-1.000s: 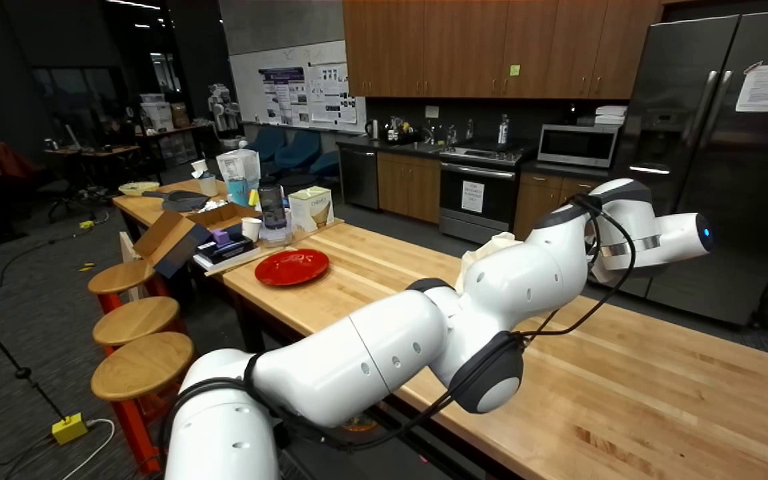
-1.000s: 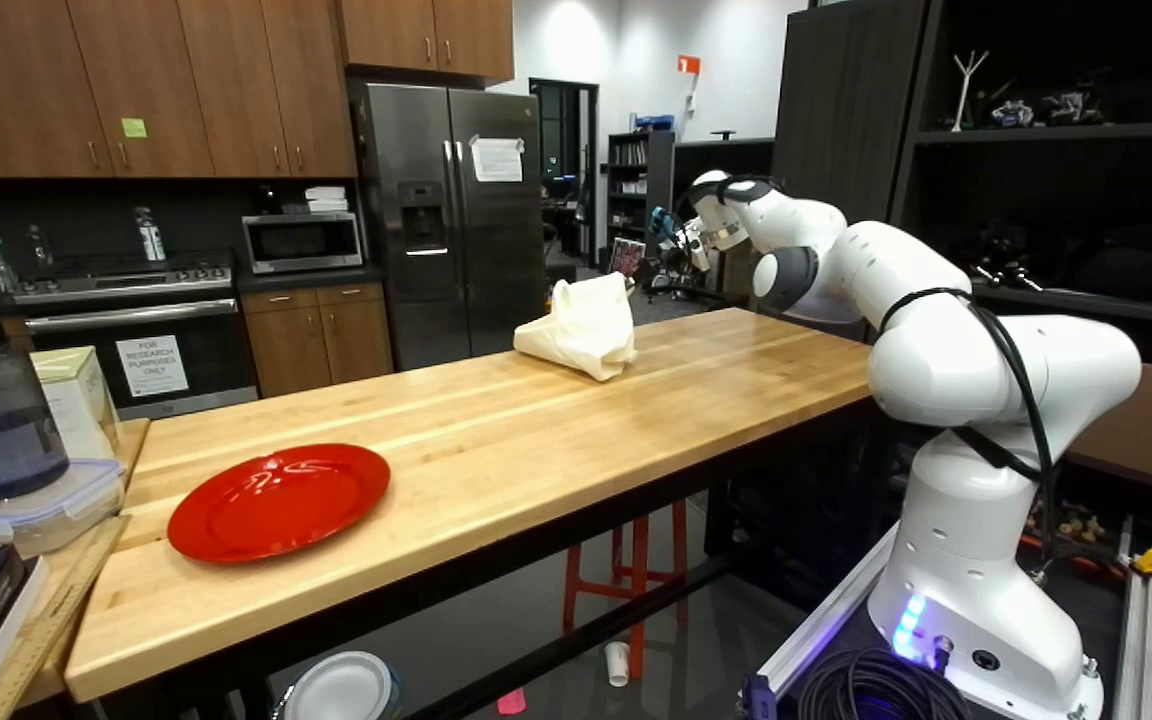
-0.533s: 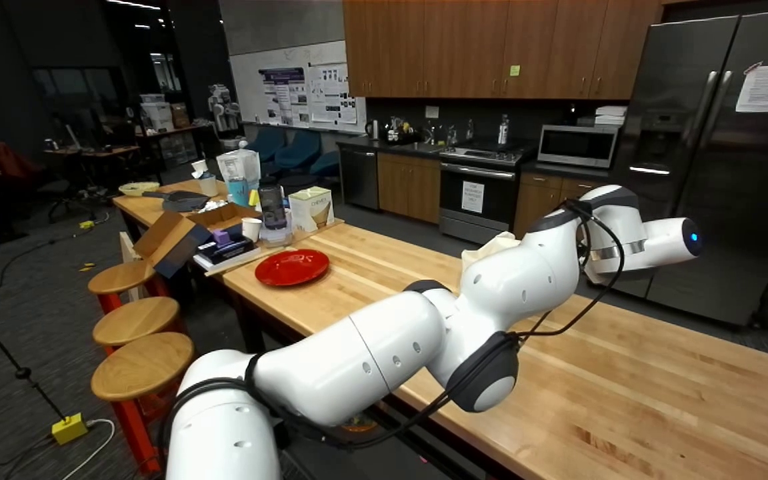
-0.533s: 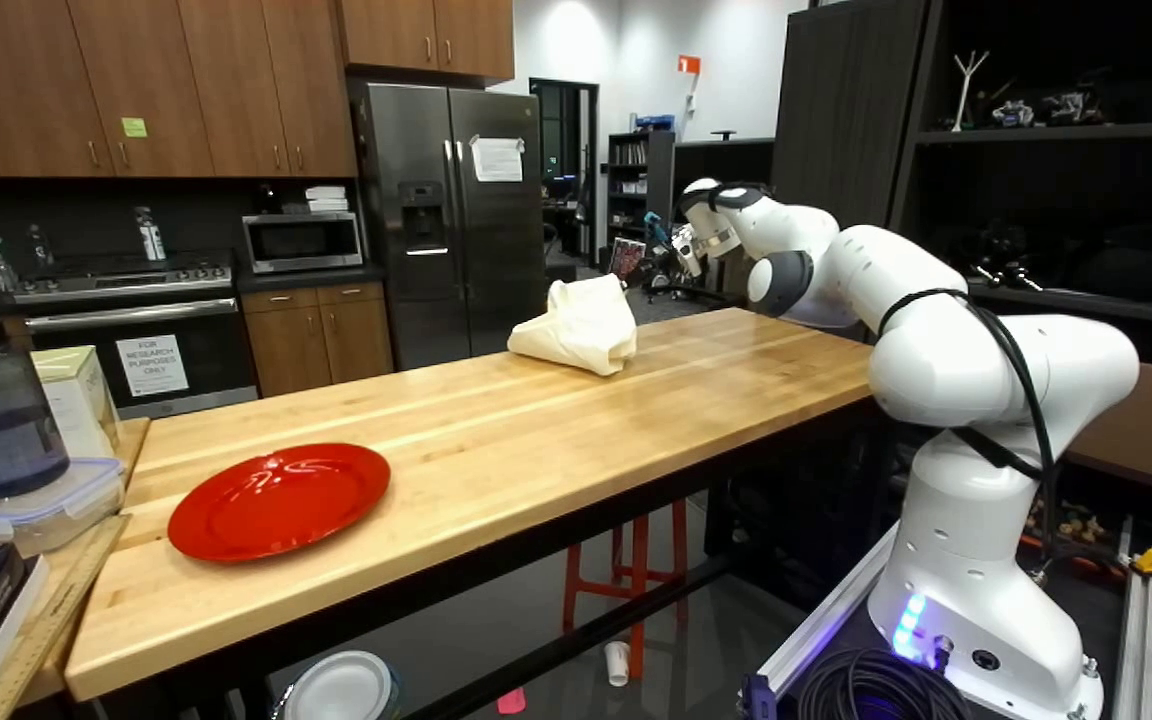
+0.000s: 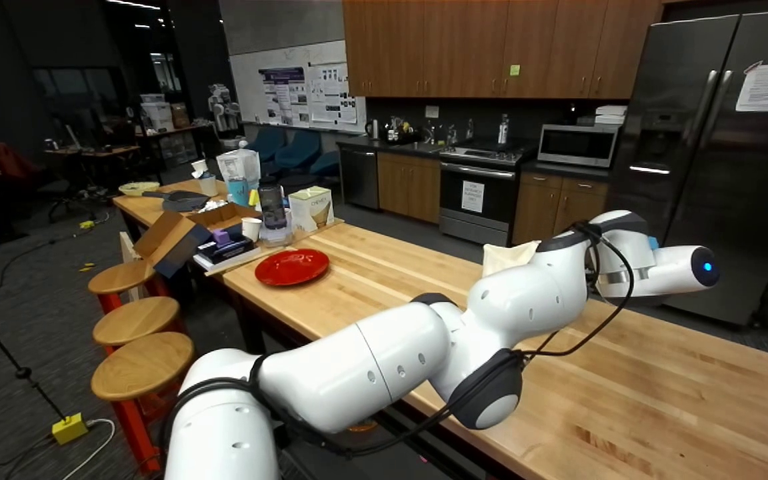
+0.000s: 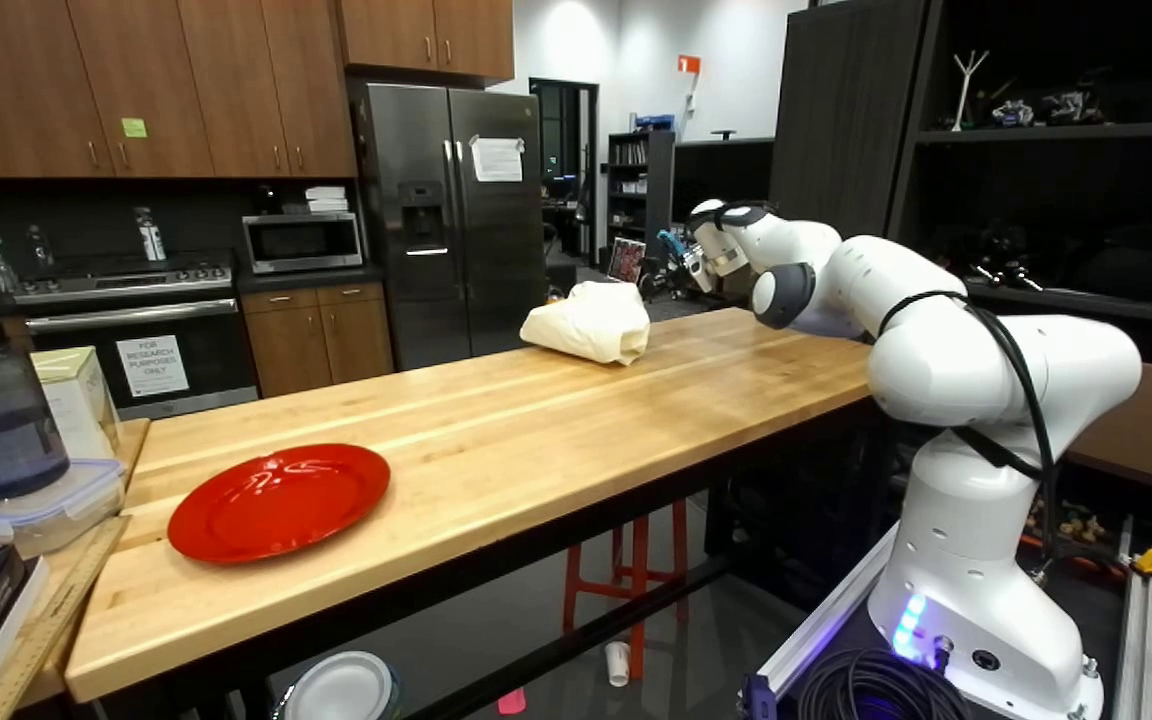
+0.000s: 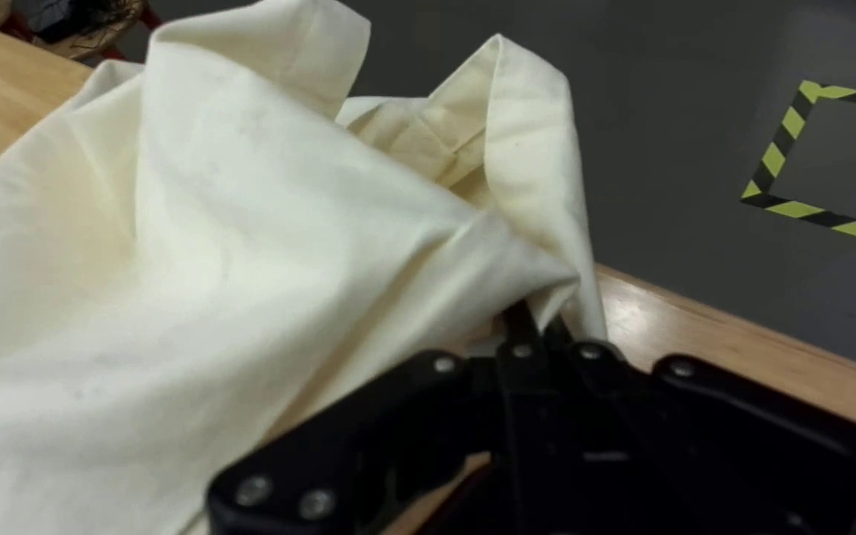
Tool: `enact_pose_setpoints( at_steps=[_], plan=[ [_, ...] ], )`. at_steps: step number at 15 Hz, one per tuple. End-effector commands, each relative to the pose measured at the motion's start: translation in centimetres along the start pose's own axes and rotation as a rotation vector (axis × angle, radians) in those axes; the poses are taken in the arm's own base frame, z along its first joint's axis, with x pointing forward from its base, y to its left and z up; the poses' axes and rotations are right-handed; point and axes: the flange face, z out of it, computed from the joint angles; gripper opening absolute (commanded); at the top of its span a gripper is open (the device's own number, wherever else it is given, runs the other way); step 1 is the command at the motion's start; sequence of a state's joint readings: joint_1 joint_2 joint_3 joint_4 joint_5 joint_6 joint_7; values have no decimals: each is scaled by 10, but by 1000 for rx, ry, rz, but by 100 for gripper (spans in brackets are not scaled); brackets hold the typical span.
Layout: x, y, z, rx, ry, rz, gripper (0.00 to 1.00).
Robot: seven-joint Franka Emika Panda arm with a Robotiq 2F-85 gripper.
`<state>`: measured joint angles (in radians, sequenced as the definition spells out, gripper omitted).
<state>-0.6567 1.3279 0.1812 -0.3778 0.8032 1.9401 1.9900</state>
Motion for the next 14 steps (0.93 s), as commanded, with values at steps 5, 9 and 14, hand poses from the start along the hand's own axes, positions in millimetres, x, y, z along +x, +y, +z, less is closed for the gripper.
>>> enact_pose_setpoints(
  at_steps=[5,9,14],
  plan=[
    [33,-43,-42,217,63,24,1],
    [67,-64,-63,266,137,66,1],
    [94,-83,-92,292,133,123,1]
  ],
)
